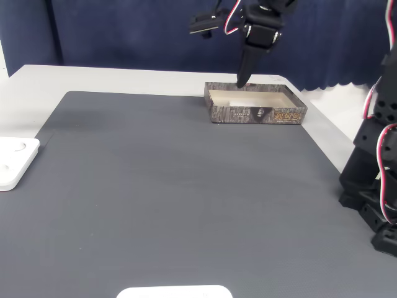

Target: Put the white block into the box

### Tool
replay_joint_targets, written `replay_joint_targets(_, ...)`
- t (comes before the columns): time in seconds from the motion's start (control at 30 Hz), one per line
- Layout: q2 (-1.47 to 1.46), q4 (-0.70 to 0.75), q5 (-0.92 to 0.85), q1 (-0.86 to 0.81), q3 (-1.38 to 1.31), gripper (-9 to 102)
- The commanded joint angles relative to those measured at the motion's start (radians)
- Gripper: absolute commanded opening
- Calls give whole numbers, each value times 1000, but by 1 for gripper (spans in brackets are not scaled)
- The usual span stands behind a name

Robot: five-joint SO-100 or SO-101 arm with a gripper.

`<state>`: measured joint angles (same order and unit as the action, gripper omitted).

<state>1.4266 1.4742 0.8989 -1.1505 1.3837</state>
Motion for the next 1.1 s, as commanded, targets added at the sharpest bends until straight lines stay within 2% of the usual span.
replay_joint_targets(0.0, 160, 3, -107, 77, 57, -2)
replay_joint_targets(0.37, 305, -55, -313, 314, 272, -2)
replay_joint_targets(0.57, 383, -219, -566, 515, 443, -2)
replay_joint_targets(0.73, 407, -310, -692, 663, 581, -2)
replay_joint_targets(1.07, 502, -310, -833, 830, 683, -2)
